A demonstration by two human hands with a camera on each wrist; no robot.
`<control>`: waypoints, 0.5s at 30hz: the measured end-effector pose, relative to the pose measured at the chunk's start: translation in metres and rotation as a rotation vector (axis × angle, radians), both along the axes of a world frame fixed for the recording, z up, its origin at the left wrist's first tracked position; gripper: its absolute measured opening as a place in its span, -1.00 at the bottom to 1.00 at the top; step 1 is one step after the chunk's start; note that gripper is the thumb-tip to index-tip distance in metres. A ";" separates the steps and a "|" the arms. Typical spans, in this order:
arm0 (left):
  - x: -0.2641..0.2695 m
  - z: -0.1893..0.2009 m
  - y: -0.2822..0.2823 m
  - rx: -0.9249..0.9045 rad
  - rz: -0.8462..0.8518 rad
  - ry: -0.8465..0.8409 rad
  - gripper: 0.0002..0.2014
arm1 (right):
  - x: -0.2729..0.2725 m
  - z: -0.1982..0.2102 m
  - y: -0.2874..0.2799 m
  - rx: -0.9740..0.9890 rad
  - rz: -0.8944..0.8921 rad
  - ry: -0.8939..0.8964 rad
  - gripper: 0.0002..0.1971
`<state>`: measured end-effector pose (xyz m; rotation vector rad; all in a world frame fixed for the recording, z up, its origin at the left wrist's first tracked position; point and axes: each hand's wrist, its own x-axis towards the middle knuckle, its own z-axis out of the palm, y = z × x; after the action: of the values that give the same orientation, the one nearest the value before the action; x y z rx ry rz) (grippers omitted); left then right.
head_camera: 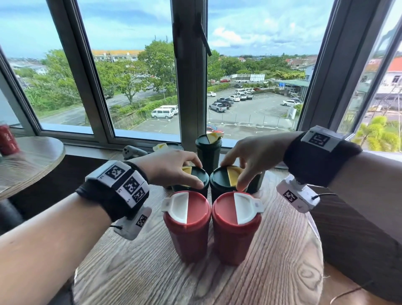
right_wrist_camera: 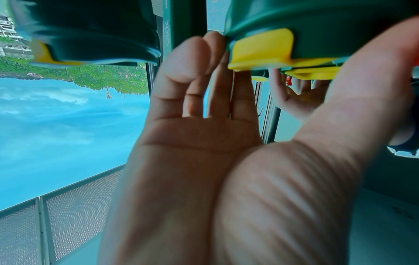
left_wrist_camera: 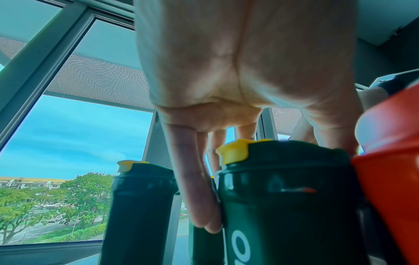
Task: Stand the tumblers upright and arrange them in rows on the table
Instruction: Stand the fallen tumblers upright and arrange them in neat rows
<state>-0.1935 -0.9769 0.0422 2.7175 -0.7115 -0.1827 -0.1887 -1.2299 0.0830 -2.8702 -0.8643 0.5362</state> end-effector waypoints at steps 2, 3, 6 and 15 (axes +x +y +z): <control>0.000 0.000 0.000 0.018 -0.006 -0.002 -0.41 | 0.002 0.000 -0.001 -0.022 -0.020 -0.002 -0.22; 0.000 0.000 0.001 0.029 -0.009 -0.002 -0.39 | 0.003 0.001 -0.002 -0.023 -0.026 -0.010 -0.21; 0.002 0.007 0.008 0.007 -0.009 -0.026 -0.36 | 0.010 0.011 -0.011 0.072 -0.043 -0.047 -0.31; 0.052 0.019 0.044 0.070 0.154 -0.261 -0.43 | 0.042 0.025 -0.037 -0.099 -0.192 -0.259 -0.37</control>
<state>-0.1418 -0.9332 0.0614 2.8801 -0.5682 0.1899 -0.1465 -1.2671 0.1076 -3.1168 -0.5946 0.1951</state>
